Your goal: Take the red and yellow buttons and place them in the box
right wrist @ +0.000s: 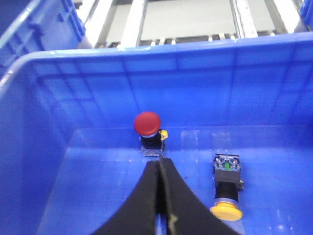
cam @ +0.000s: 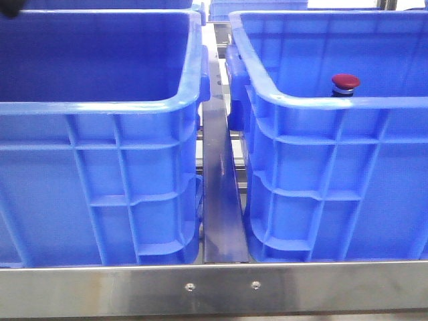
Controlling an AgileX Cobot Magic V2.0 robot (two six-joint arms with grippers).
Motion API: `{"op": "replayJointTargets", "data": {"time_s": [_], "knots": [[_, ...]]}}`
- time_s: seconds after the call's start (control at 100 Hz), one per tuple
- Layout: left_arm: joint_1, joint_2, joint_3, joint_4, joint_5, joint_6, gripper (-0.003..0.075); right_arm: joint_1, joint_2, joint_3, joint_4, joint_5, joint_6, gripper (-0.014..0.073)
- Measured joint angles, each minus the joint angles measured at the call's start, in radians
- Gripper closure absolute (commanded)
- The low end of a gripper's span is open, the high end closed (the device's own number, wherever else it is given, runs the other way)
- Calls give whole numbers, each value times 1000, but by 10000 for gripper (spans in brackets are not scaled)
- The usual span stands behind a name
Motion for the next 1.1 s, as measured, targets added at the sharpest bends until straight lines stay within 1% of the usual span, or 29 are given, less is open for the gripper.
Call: {"op": "replayJointTargets", "data": {"time_s": [0.23,0.4,0.52,0.69,0.93,1.1], "knots": [[135,-194,170,8,-60,0,741,2,-90,21,-2,26,0,685],[196,-358,285,24,-103,0,741,56,-128,21,-3,41,0,685],[207,-479,369,32,-143,-2,741,91,-156,29,-3,47,0,685],[208,-651,470,35,-199,-2,741,101,-232,96,-3,22,-2,685],[208,-851,598,35,-273,-2,741,101,-400,220,-3,-37,-2,685],[208,-983,661,35,-294,-2,741,101,-528,293,-3,-42,-2,685]]}}
